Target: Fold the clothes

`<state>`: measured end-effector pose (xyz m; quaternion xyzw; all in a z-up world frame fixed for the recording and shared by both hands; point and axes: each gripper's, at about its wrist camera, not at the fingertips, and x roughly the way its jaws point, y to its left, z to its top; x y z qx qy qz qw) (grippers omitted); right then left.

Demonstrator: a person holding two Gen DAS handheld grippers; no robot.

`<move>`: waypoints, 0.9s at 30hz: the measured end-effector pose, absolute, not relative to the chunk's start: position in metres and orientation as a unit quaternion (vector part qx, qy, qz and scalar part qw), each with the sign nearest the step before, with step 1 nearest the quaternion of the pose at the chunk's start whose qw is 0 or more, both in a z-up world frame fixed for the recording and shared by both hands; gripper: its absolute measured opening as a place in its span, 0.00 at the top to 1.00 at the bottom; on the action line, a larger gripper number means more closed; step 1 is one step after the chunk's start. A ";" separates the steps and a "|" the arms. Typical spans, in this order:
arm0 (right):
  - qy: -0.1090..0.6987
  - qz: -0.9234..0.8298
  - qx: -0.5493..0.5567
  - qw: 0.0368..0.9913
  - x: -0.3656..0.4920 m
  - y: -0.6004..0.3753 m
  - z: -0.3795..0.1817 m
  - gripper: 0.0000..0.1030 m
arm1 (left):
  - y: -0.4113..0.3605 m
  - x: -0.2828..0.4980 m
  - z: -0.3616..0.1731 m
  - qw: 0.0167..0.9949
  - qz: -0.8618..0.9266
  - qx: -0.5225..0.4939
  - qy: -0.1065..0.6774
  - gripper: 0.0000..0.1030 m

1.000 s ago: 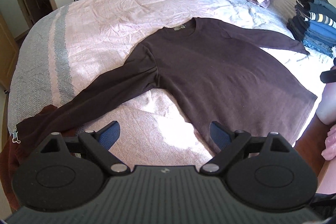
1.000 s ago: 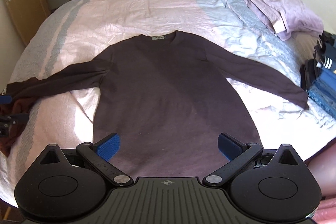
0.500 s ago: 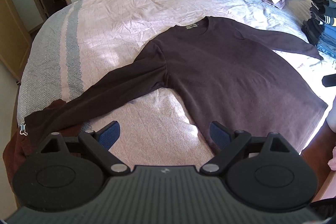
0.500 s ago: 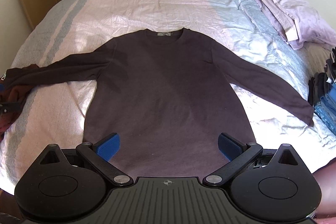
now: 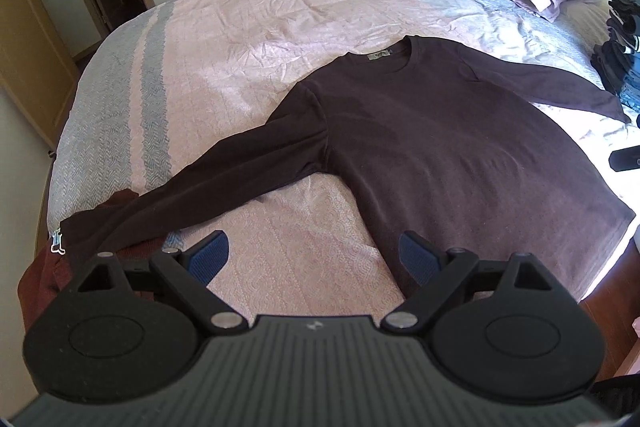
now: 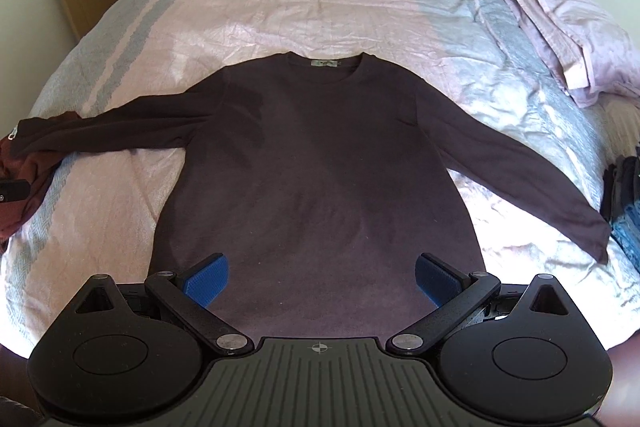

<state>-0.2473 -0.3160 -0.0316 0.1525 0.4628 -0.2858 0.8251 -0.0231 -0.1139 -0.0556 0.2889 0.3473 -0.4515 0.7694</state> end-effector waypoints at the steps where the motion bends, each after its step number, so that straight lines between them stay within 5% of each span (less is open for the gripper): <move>1: 0.464 -0.283 0.151 0.826 -0.246 -0.317 -0.032 0.01 | -0.114 -0.024 -0.055 0.770 -0.450 0.289 0.348 0.13; 16: 0.491 -0.214 0.110 0.837 -0.206 -0.306 -0.048 0.01 | -0.073 -0.017 -0.058 0.792 -0.394 0.295 0.362 0.13; 27: 0.495 -0.152 0.099 0.850 -0.093 -0.266 -0.060 0.01 | -0.041 0.093 -0.075 0.781 -0.401 0.329 0.347 0.13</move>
